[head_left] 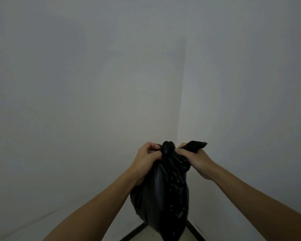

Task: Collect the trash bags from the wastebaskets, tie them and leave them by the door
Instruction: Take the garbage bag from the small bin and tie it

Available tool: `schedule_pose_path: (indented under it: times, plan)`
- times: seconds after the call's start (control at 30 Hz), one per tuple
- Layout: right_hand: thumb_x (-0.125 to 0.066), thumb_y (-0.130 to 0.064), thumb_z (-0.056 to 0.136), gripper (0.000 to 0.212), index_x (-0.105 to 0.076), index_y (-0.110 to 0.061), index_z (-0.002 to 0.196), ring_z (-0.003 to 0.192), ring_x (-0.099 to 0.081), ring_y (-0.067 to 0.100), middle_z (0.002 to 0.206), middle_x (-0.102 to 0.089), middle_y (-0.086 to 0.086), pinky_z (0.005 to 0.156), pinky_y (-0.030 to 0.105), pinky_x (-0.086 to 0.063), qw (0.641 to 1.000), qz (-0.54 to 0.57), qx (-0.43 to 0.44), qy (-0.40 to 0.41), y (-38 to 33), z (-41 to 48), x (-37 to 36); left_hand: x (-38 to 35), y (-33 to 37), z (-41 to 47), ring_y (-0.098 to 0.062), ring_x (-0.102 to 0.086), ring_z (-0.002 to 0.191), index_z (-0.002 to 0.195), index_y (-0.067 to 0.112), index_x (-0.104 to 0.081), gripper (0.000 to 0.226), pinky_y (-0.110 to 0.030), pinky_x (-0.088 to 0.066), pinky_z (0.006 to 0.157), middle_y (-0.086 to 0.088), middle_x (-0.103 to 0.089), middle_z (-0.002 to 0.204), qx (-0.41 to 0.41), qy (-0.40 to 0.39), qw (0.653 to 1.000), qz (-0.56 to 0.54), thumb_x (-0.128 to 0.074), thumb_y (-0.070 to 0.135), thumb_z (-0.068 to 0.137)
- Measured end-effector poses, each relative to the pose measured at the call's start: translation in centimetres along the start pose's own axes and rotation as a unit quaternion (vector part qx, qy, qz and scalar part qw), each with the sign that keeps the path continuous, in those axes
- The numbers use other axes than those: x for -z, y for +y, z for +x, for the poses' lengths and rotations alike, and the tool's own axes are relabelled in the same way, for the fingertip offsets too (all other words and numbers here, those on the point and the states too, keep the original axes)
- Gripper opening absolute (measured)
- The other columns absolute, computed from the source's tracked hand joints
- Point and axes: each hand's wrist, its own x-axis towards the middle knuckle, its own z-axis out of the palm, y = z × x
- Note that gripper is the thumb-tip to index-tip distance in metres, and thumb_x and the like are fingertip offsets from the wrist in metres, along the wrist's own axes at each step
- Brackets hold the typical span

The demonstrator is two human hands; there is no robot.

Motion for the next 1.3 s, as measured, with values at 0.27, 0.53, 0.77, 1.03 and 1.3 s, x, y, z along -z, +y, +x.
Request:
schedule_pose_path:
  times: [0.27, 0.53, 0.77, 1.03, 1.3]
  plan:
    - [-0.065, -0.023, 0.09, 0.014, -0.068, -0.013, 0.081, 0.08, -0.066, 0.018, 0.08, -0.068, 0.004, 0.069, 0.031, -0.051, 0.999, 0.027, -0.001, -0.026, 0.7, -0.2, -0.9, 0.4, 0.5, -0.1, -0.025, -0.072, 0.081, 0.093, 0.003, -0.075, 0.018, -0.031, -0.059, 0.076, -0.016, -0.074, 0.091, -0.021, -0.031, 0.998, 0.045, -0.071, 0.019, 0.085]
    - [-0.065, -0.025, 0.09, 0.015, -0.068, -0.01, 0.088, 0.084, -0.072, 0.022, 0.084, -0.074, 0.003, 0.072, 0.033, -0.052, 1.0, 0.014, -0.009, 0.002, 1.6, 0.3, -0.4, 1.0, 0.7, 0.1, -0.02, -0.068, 0.069, 0.079, 0.006, -0.074, 0.006, -0.029, -0.057, 0.069, -0.01, -0.071, 0.074, -0.006, -0.032, 0.992, 0.123, -0.071, 0.007, 0.084]
    - [-0.065, -0.03, 0.091, 0.019, -0.068, -0.012, 0.096, 0.092, -0.068, 0.013, 0.093, -0.074, -0.002, 0.066, 0.028, -0.051, 0.996, -0.041, -0.002, 0.081, 1.7, 1.0, 2.2, 3.6, 1.0, 0.5, -0.017, -0.065, 0.065, 0.078, 0.005, -0.071, 0.01, -0.025, -0.053, 0.063, -0.011, -0.069, 0.072, -0.024, -0.004, 0.972, 0.233, -0.068, 0.008, 0.087]
    - [-0.065, -0.024, 0.092, 0.013, -0.067, -0.011, 0.094, 0.092, -0.072, 0.022, 0.099, -0.074, 0.009, 0.064, 0.032, -0.051, 0.993, 0.065, -0.057, 0.078, 3.3, 1.1, 2.0, 4.9, -1.1, -0.2, -0.024, -0.069, 0.079, 0.082, 0.004, -0.072, 0.011, -0.038, -0.056, 0.081, -0.014, -0.074, 0.084, -0.016, 0.033, 0.957, 0.289, -0.069, 0.013, 0.088]
    - [-0.052, -0.023, 0.093, 0.016, -0.051, -0.011, 0.083, 0.07, -0.067, 0.022, 0.069, -0.062, 0.007, 0.049, 0.03, -0.046, 0.939, 0.283, -0.177, -0.086, 1.9, 3.5, -3.6, 6.9, -2.7, -4.2, -0.017, -0.063, 0.072, 0.08, 0.003, -0.071, 0.009, -0.025, -0.05, 0.071, -0.012, -0.07, 0.079, 0.024, 0.116, 0.965, 0.232, -0.068, 0.007, 0.087]
